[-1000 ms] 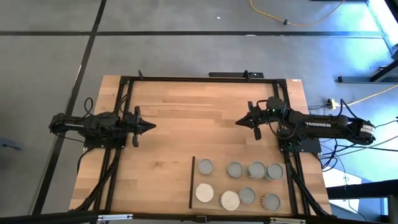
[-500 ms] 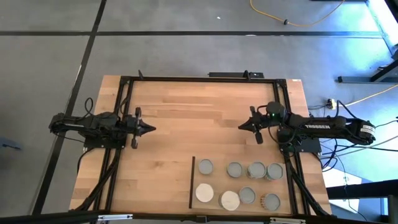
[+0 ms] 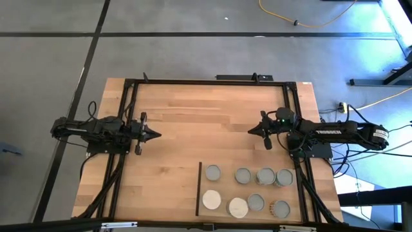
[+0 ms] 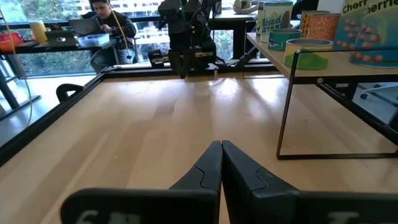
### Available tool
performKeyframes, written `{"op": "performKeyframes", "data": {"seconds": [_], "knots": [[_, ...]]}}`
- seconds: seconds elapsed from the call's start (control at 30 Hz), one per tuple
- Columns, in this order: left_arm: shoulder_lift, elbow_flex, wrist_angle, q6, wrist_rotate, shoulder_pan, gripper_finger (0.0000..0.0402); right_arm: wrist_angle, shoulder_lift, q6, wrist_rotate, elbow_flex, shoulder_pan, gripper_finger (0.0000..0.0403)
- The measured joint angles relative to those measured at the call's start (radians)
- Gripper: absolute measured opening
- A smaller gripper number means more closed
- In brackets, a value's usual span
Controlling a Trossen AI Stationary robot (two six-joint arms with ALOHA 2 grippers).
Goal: Pick and place cans onto a shelf
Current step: Return to Home Position
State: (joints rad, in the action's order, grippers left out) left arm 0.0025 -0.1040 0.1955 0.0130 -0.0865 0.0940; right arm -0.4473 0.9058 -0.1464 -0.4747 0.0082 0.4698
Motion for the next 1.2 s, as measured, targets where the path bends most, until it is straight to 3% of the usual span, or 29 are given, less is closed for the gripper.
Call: {"op": "performKeyframes", "data": {"seconds": [0.2,0.4,1.0,1.2], "knots": [[0.000,0.000,0.039,-0.037,-0.022,0.000,0.0000,0.010,0.000,0.036,0.075,0.000,0.000,0.0018],[0.000,-0.002,0.132,-0.160,-0.158,0.000,0.0000,0.010,0.000,0.063,0.082,0.000,0.000,0.0019],[0.000,-0.002,0.051,-0.164,-0.003,0.000,0.0000,0.011,-0.008,0.060,0.082,0.000,-0.002,0.0018],[0.000,-0.001,0.055,-0.153,0.003,0.000,0.0000,0.020,-0.114,0.060,0.082,-0.001,-0.046,0.0018]]}}
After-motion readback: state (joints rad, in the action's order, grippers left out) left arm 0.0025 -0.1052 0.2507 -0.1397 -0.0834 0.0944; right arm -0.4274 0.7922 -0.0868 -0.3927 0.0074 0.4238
